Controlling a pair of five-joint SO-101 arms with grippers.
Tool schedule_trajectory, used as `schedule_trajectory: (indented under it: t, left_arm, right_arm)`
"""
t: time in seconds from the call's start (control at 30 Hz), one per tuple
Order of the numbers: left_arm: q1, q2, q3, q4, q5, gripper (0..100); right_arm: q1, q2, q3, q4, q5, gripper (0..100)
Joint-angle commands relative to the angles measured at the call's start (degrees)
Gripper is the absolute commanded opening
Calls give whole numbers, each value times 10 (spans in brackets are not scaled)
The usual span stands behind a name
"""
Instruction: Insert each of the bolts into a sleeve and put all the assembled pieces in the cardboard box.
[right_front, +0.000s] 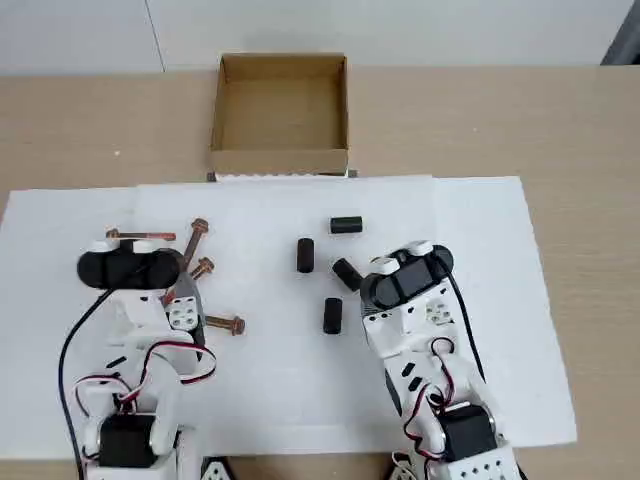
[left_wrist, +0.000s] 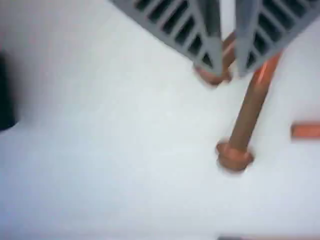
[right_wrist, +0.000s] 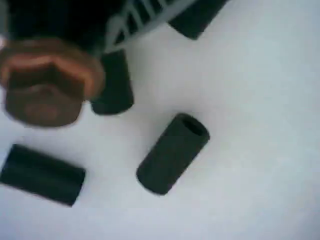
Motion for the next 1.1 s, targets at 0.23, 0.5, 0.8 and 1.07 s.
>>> schedule_trajectory:
  t: [0.23,0.5,0.8,1.07]
  left_arm:
    - [-6,-5,56,-1,-6,6]
    - [-6,-6,90,-1,-7,6]
    - [-6,-6,94,-1,-7,6]
    - [-8,-6,93,-1,-5,6]
  right_arm:
    - [9,187,-219,0,-18,3]
    - [11,489,-428,-101,-40,3]
    - [12,797,-644,-220,8,3]
    - [13,1067,-912,-225,18,3]
